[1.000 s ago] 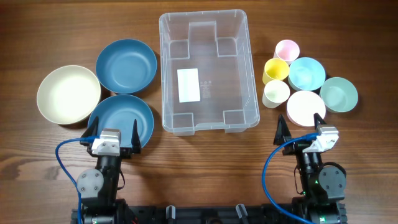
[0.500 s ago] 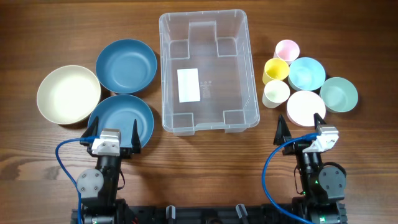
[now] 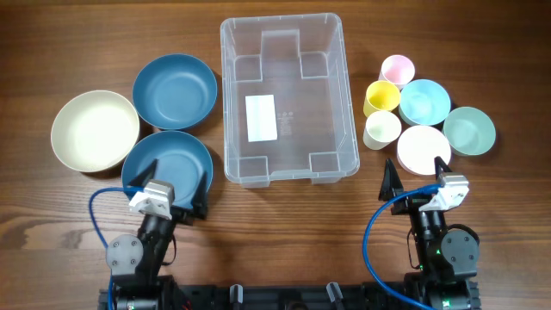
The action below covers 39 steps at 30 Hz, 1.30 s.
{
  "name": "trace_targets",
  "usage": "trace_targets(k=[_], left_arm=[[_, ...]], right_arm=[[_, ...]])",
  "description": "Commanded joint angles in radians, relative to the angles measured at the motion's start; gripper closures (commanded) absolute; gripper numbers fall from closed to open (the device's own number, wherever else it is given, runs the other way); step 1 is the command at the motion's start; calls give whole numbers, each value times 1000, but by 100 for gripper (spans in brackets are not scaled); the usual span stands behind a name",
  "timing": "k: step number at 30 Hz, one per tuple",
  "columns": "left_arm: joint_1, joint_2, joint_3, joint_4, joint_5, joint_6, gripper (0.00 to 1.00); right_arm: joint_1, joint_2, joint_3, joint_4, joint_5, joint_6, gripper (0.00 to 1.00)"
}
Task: Pack container
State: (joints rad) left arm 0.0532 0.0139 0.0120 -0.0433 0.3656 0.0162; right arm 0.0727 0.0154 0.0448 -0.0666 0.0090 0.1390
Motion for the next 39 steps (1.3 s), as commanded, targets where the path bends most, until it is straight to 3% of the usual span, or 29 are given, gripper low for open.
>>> trace_targets(k=[1,5,8,12,15,26,34,37,39], left_arm=[[-5,-7,-6,39,198,-136,0],[-6,-7,-6,130,203,-163,0],[-5,-7,-5,116,197,-164,0],[-5,-5,-1,-35,-132,-458,0],[7,51,43,-69,-189,-544,0],[50,431,577,-308,-186,-439,0],[50,477,620,-406,-140,-438,0],[50,477,620,-512,-249,-441,0],[50,480,620,-609,-424,-503,0]], right_arm=[[-5,-2,-8,5,17,20,0],[-5,-2,-8,5,17,20,0],[-5,-2,-8,5,17,20,0],[-5,-2,-8,5,17,20,0],[-5,-2,-8,5,17,20,0],[-5,-2,-8,5,17,20,0],[-5,-2,-8,5,17,20,0],[-5,-2,-8,5,17,20,0],[-5,-2,-8,5,17,20,0]])
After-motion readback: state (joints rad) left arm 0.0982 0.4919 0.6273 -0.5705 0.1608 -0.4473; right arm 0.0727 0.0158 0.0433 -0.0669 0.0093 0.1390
